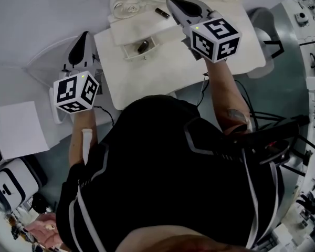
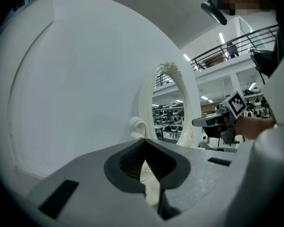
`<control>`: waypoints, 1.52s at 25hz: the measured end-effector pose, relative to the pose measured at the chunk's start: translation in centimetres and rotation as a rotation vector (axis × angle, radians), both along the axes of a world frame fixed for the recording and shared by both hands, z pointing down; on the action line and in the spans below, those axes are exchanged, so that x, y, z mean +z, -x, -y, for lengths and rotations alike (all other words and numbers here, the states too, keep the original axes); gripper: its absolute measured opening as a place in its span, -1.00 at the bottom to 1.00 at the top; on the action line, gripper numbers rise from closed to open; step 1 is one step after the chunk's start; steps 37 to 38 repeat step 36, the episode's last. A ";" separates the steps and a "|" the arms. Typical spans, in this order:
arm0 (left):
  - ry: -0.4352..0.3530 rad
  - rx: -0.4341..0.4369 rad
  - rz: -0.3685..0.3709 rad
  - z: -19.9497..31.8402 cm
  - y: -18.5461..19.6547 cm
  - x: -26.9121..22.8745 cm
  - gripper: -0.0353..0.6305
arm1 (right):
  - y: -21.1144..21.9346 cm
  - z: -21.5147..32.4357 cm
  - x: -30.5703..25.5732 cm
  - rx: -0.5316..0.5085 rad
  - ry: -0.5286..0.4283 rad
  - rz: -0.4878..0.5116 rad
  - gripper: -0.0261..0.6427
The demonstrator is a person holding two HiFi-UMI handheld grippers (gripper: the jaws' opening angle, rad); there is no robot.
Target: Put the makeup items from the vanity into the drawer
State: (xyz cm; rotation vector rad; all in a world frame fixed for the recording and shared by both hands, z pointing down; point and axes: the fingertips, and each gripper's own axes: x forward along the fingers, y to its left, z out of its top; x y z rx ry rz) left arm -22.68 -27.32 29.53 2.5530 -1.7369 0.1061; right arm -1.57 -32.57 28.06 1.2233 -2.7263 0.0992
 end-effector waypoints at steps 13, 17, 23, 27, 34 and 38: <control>-0.024 -0.084 -0.005 0.9 2.4 -1.2 -0.88 | 0.1 0.8 -0.8 0.027 -0.012 0.028 -0.91; -0.030 -0.080 -0.008 0.8 2.1 -1.4 -0.88 | 0.0 0.9 -0.6 0.028 -0.004 0.031 -0.91; -0.039 -0.074 0.001 0.6 1.6 -1.6 -0.88 | -0.2 1.1 -0.3 0.038 0.003 0.040 -0.91; -0.036 -0.076 0.000 0.7 1.8 -1.7 -0.88 | -0.3 1.2 -0.6 0.048 -0.001 0.043 -0.91; -0.046 -0.078 -0.013 0.8 2.2 -2.2 -0.88 | 0.0 1.4 -0.8 0.047 -0.003 0.037 -0.91; -0.050 -0.073 -0.011 0.7 2.1 -2.3 -0.88 | 0.0 1.5 -0.7 0.048 -0.002 0.034 -0.91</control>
